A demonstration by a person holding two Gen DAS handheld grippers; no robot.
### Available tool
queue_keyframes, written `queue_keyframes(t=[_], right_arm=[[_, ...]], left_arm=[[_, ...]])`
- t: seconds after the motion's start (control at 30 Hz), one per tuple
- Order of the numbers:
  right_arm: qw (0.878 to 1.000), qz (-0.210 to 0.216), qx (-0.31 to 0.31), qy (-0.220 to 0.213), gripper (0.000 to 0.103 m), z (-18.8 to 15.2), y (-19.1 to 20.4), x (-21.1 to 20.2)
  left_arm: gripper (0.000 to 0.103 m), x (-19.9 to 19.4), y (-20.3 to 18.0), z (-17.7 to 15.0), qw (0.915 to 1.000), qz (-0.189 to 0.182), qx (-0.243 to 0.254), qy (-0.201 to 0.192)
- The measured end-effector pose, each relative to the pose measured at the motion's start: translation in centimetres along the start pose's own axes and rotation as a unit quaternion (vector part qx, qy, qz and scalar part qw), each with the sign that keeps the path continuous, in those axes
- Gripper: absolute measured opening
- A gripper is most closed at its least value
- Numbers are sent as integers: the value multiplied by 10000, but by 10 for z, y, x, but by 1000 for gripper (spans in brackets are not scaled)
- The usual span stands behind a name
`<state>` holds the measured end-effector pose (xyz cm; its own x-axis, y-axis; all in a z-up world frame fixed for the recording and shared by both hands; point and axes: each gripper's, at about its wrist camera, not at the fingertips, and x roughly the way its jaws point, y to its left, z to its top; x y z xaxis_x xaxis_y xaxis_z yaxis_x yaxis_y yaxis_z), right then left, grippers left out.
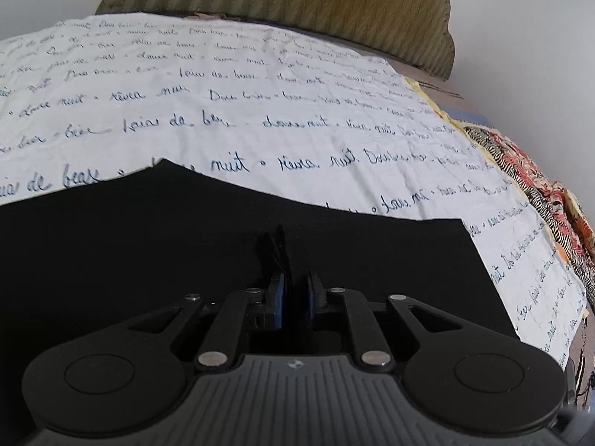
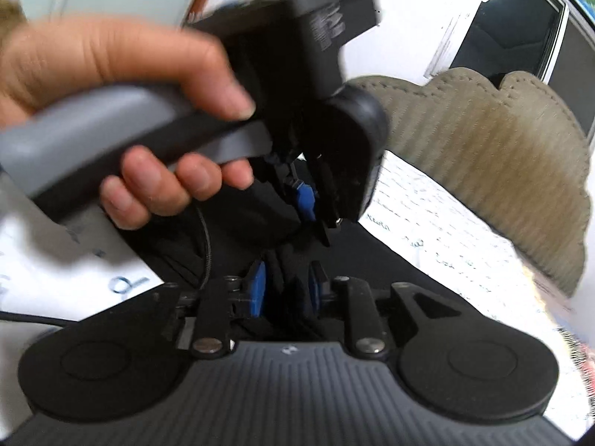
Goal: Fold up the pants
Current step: 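Close the left gripper on the trouser edge beside the right gripper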
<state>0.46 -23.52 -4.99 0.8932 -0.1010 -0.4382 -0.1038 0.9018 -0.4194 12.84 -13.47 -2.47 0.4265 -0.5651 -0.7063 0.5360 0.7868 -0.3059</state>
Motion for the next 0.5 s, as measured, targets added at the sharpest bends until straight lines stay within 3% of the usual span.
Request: queue_keyframes(t=[0.13, 0.2, 0.33, 0.4, 0.5], right_arm=[[9941, 50, 1045, -281, 21, 1, -44, -15], [9899, -133, 1411, -85, 21, -2, -59, -5], [9888, 2, 1319, 693, 22, -16, -56, 23], [9931, -165, 976, 623, 23, -17, -44, 18], [9921, -118, 1177, 411, 31, -12, -43, 8]], left_arm=[[12, -7, 6, 0, 9998, 163, -95, -39], [12, -12, 11, -3, 9994, 230, -236, -59], [12, -30, 21, -10, 9982, 531, -278, -93], [12, -40, 27, -15, 9967, 765, -257, -68], [12, -58, 42, -23, 9939, 1027, -401, -101]])
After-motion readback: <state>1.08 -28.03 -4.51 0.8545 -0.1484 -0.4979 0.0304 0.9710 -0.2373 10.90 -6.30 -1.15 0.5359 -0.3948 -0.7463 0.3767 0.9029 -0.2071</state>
